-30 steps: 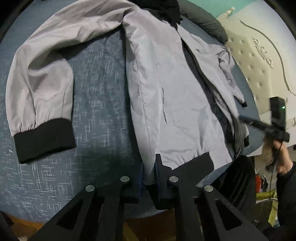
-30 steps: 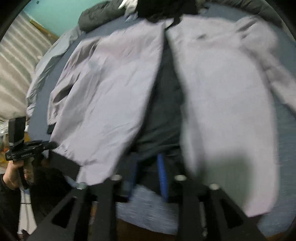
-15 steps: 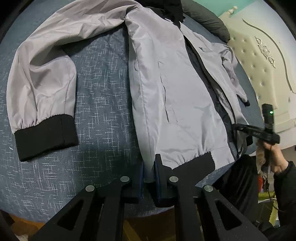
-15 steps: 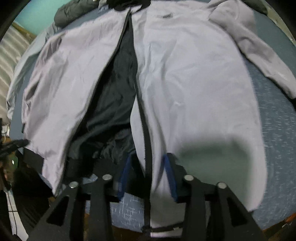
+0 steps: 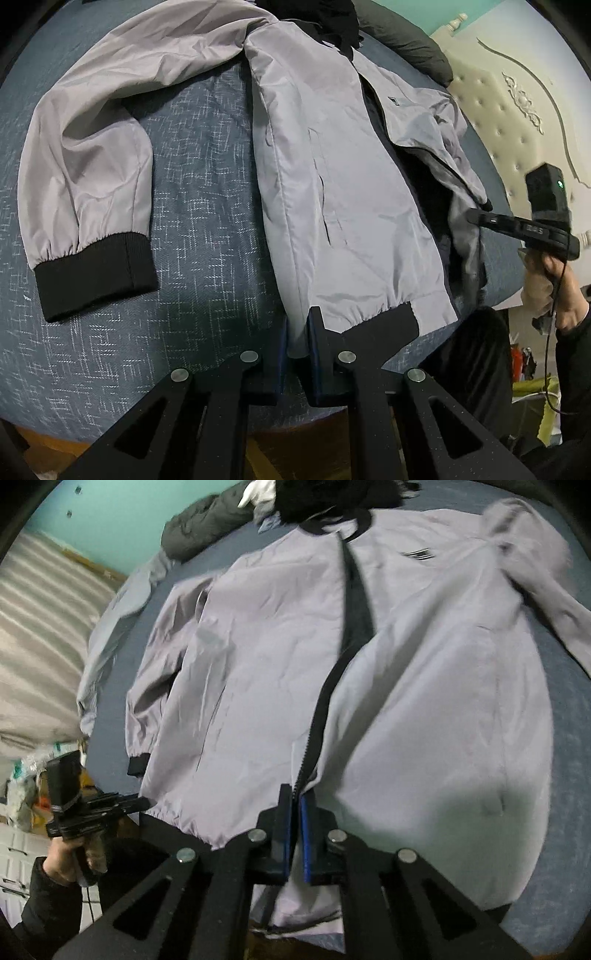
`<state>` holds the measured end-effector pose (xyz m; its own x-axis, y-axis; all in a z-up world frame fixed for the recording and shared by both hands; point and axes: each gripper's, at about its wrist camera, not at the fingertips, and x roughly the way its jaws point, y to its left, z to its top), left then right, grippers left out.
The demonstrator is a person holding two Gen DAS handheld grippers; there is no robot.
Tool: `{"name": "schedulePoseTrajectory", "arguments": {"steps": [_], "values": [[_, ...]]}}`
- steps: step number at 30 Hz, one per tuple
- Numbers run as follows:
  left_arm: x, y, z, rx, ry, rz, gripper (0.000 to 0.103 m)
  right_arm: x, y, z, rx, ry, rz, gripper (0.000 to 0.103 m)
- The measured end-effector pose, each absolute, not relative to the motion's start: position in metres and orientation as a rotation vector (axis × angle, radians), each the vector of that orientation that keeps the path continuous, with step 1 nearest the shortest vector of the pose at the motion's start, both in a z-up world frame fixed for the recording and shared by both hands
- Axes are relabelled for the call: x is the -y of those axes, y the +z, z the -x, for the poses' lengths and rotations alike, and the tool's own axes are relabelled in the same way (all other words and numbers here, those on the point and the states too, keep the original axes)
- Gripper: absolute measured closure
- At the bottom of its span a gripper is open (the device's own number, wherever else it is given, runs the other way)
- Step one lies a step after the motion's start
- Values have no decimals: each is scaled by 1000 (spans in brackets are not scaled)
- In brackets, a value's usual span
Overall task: Fold clothes
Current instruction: 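Grasp the black waistband with both grippers and tug it to straighten the jacket, then release the waistband with both grippers and lift them away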
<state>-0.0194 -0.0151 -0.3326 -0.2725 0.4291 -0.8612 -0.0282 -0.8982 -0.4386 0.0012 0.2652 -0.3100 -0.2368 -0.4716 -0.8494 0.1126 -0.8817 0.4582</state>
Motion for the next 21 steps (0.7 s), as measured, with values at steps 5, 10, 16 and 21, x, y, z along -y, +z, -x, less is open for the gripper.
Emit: {"name": "schedulePoseTrajectory", "arguments": {"steps": [5,10,16,21], "values": [[19,-332,20,500,2242,1691,91,-248,-342,15,354,-2143,-1771,99],[21,-333,22,508,2233,1696,91,-254,-345,10,351,-2101,-1766,86],[22,-333,23,494,2223,1699,91,-340,-286,-24,506,-2301,-1497,64],[21,-332,23,472,2224,1695,91,-422,-301,-53,583,-2434,-1614,64]]}}
